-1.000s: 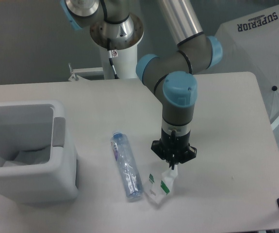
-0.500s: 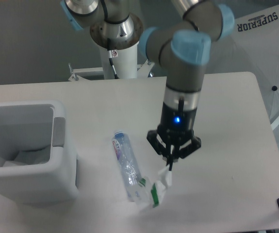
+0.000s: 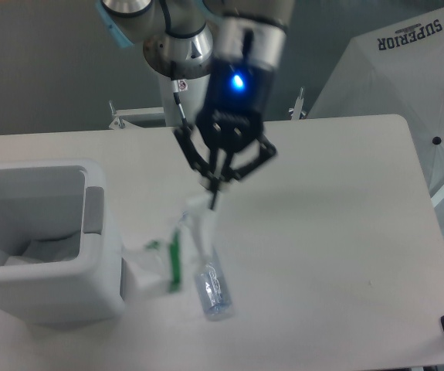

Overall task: Place the trash in the trash can
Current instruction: 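Lift the paper packet and carry it over the white bin, then lower the packet into the bin and open the gripper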

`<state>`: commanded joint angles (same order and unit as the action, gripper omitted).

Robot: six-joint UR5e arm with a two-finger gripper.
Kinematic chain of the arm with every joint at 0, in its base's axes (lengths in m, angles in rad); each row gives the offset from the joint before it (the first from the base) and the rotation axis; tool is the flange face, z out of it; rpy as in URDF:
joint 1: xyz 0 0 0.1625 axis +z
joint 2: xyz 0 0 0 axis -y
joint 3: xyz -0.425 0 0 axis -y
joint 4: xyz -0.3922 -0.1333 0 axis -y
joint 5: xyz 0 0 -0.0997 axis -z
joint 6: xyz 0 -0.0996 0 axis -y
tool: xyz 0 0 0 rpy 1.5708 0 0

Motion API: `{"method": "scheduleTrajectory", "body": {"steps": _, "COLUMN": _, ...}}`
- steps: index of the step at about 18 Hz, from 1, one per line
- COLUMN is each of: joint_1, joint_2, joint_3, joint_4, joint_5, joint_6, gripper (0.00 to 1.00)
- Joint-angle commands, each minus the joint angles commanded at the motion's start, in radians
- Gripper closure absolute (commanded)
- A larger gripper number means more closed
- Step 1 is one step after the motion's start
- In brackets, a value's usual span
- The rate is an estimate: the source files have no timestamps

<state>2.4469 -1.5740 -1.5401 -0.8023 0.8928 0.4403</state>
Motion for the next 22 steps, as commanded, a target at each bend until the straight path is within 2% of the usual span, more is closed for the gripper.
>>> {"method": "scheduleTrajectory", "body": {"steps": 5, "joint_1": -0.113, "joint_2": 0.026, "joint_3": -0.026, "joint_4": 0.0, "joint_5": 0.002, "joint_6": 0.006, "gripper": 1.0}}
{"method": "scheduleTrajectory", "body": {"steps": 9, "joint_1": -0.19, "joint_2": 0.002, "joint_3": -0.038, "joint_4": 0.0, "joint_5": 0.002, "joint_6": 0.003, "gripper": 1.0}}
{"method": "scheduleTrajectory", "body": {"steps": 11, "joint_1": -0.227, "joint_2": -0.001, "joint_3": -0.08, "joint_4": 0.0, "joint_5": 0.002, "joint_6": 0.012, "gripper": 1.0}}
{"method": "scheduleTrajectory", "body": {"steps": 16, "joint_1": -0.247, "joint_2": -0.018, "joint_3": -0.132, "joint_4": 0.003, "joint_5": 0.008, "joint_6": 0.064, "gripper": 1.0}}
{"method": "scheduleTrajectory", "body": {"steps": 22, "joint_1": -0.249, "joint_2": -0.075, "joint_3": -0.121, "joint_4": 0.002, "joint_5": 0.037, "joint_6": 0.066, "gripper": 1.0}}
